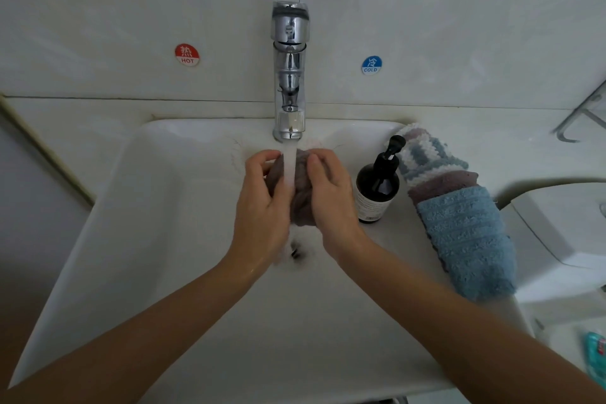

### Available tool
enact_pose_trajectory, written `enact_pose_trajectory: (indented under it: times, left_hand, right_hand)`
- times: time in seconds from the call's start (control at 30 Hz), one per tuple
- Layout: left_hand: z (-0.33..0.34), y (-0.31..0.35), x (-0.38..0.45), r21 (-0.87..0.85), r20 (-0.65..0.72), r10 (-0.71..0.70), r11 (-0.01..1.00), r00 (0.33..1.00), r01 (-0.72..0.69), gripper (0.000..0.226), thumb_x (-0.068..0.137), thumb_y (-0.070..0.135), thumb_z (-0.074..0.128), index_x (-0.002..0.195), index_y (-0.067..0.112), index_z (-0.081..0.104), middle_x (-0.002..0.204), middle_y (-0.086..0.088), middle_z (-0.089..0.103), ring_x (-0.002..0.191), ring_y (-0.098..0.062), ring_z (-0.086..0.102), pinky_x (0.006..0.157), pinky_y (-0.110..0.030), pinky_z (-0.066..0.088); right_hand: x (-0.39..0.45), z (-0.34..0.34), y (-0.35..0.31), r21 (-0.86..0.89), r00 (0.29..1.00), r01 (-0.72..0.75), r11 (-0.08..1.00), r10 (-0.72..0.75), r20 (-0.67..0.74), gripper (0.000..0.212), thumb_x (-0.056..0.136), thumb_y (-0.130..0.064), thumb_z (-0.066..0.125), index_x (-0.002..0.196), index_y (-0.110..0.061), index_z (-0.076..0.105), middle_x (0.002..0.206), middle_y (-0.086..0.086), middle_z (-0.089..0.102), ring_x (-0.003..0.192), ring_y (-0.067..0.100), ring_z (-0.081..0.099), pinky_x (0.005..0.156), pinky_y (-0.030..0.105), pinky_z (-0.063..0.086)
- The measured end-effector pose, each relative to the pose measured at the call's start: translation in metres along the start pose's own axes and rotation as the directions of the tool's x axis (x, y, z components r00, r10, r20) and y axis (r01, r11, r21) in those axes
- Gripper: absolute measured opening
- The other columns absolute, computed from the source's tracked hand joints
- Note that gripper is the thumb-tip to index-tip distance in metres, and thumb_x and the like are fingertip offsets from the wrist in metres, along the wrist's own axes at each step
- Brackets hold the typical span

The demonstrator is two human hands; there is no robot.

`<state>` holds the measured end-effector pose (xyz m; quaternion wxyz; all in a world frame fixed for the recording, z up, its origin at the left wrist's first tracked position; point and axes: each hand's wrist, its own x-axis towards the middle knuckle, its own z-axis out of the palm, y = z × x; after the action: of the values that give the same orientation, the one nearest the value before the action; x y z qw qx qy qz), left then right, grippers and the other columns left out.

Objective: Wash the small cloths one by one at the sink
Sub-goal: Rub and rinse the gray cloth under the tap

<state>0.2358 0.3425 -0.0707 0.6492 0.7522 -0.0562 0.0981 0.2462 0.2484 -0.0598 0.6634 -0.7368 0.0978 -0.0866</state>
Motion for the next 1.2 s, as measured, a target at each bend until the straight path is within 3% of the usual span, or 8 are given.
enact_pose_trajectory:
  times: [0.1, 0.27, 0.4, 0.57, 0.67, 0.93, 1.07, 1.2]
  left_hand:
    - [0.0, -0.001, 0.002, 0.001, -0.023, -0.032, 0.999, 0.999, 0.032, 0.018, 0.101, 0.024, 0.045, 0.108, 0.041, 0.047, 0.1, 0.009, 0.063, 0.084, 0.001, 0.063, 0.064, -0.015, 0.051]
    - [-0.004, -0.002, 0.009, -0.03, -0.088, -0.119, 0.993, 0.989, 0.117, 0.033, 0.101, 0.014, 0.041, 0.076, 0.023, 0.061, 0.069, 0.011, 0.061, 0.059, 0.004, 0.055, 0.056, -0.011, 0.042]
    - [-0.005, -0.001, 0.008, -0.034, -0.112, -0.137, 0.99, 0.984, 0.134, 0.025, 0.103, 0.017, 0.04, 0.089, 0.023, 0.061, 0.08, 0.01, 0.064, 0.071, -0.002, 0.06, 0.062, -0.012, 0.046]
    - [0.001, -0.001, -0.006, -0.004, -0.006, -0.036, 0.999, 0.999, 0.036, 0.018, 0.099, 0.041, 0.04, 0.112, 0.052, 0.043, 0.11, 0.011, 0.06, 0.095, -0.003, 0.061, 0.081, -0.027, 0.052]
    - [0.005, -0.003, -0.011, 0.07, 0.003, 0.004, 0.998, 1.0, -0.004, 0.037, 0.09, 0.058, 0.037, 0.123, 0.043, 0.042, 0.115, 0.011, 0.06, 0.102, -0.006, 0.062, 0.085, -0.035, 0.054]
    - [-0.002, -0.003, -0.006, 0.157, -0.093, -0.05, 0.986, 0.994, 0.065, 0.032, 0.098, 0.035, 0.044, 0.072, 0.023, 0.057, 0.06, 0.006, 0.06, 0.055, -0.007, 0.056, 0.056, -0.031, 0.049]
    - [-0.002, -0.002, 0.0, 0.202, -0.098, -0.058, 0.976, 0.993, 0.077, 0.043, 0.099, 0.032, 0.048, 0.058, 0.02, 0.057, 0.05, 0.006, 0.053, 0.046, -0.003, 0.048, 0.046, -0.014, 0.037]
    - [-0.002, -0.001, 0.004, 0.168, -0.119, -0.063, 0.982, 0.991, 0.082, 0.042, 0.1, 0.028, 0.044, 0.063, 0.014, 0.058, 0.056, -0.001, 0.056, 0.049, -0.005, 0.05, 0.048, -0.016, 0.039]
  right_hand:
    - [0.0, -0.001, -0.003, 0.03, 0.998, -0.052, 0.998, 0.052, -0.023, 0.03, 0.099, -0.033, 0.049, 0.073, -0.034, 0.065, 0.072, -0.008, 0.064, 0.082, 0.022, 0.065, 0.081, 0.057, 0.056]
    - [-0.001, -0.002, -0.006, -0.009, 1.0, -0.006, 1.0, 0.006, -0.023, 0.063, 0.071, -0.056, 0.058, 0.069, 0.006, 0.05, 0.063, 0.017, 0.049, 0.062, 0.022, 0.047, 0.063, 0.051, 0.05]
    - [-0.001, -0.004, -0.006, -0.05, 0.999, 0.026, 0.998, -0.024, 0.034, 0.037, 0.089, -0.034, 0.063, 0.062, -0.013, 0.047, 0.06, 0.006, 0.039, 0.058, 0.019, 0.037, 0.059, 0.037, 0.035]
    - [-0.002, -0.004, -0.005, -0.032, 0.999, -0.026, 0.999, 0.028, 0.042, 0.03, 0.1, -0.034, 0.052, 0.079, -0.016, 0.061, 0.07, -0.003, 0.061, 0.069, 0.011, 0.059, 0.072, 0.036, 0.05]
    - [-0.007, -0.003, -0.007, -0.018, 0.999, -0.004, 1.0, 0.005, 0.052, 0.022, 0.101, -0.034, 0.048, 0.089, -0.022, 0.061, 0.077, -0.011, 0.065, 0.079, 0.006, 0.063, 0.082, 0.038, 0.054]
    - [-0.013, 0.006, -0.006, -0.15, 0.994, -0.025, 0.988, 0.04, 0.1, 0.05, 0.101, -0.044, 0.043, 0.085, 0.0, 0.06, 0.072, 0.018, 0.06, 0.063, 0.019, 0.056, 0.062, 0.034, 0.047]
    - [-0.012, 0.003, -0.006, -0.114, 0.993, -0.035, 0.993, 0.047, 0.105, 0.044, 0.101, -0.035, 0.045, 0.062, -0.018, 0.052, 0.06, 0.0, 0.053, 0.062, 0.015, 0.052, 0.064, 0.037, 0.045]
    - [-0.015, 0.005, -0.006, -0.088, 0.995, -0.049, 0.995, 0.057, 0.086, 0.03, 0.1, -0.038, 0.049, 0.076, -0.021, 0.057, 0.068, -0.004, 0.06, 0.066, 0.011, 0.058, 0.067, 0.036, 0.05]
